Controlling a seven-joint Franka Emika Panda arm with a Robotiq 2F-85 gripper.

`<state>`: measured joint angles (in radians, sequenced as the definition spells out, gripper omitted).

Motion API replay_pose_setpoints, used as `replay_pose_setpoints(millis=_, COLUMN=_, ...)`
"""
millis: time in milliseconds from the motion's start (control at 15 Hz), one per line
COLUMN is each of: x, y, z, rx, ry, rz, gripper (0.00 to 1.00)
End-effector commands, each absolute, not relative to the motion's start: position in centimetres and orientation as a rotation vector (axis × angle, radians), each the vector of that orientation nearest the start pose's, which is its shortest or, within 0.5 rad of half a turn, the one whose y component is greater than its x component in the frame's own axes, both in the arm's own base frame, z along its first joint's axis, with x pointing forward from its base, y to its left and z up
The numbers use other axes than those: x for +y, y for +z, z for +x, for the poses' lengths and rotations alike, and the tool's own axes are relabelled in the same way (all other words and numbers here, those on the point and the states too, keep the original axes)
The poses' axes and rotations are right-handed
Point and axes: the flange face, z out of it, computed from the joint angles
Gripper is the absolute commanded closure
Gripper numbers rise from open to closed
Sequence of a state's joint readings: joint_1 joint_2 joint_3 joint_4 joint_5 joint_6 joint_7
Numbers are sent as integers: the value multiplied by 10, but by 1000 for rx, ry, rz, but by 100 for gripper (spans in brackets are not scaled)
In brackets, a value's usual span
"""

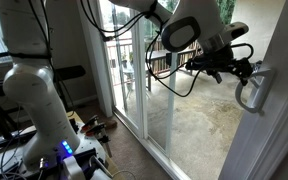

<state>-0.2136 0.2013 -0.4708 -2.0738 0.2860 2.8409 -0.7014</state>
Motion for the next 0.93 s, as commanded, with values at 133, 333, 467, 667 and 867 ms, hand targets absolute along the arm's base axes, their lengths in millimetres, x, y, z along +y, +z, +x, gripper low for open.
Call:
replay_pose_setpoints(millis=133, x=-411, y=416, z=458, rx=253, ry=-952, rz=-3334, gripper=0)
replay_pose_setpoints(millis=333, x=-413, y=412, z=459, rx=259, ry=-1068, rz=-3308, gripper=0)
replay_pose_setpoints(millis=467, x=-410, y=411, z=463, rx=268, ry=-1150, rz=-3273, gripper=0)
replay_pose_setpoints(millis=667, x=-409, y=401, z=466, rx=234, ry=-1181, rz=-3251, gripper=0)
replay_pose_setpoints(millis=867, x=-419, y=388, z=466, rx=226, ry=-1178, rz=-3245, gripper=0)
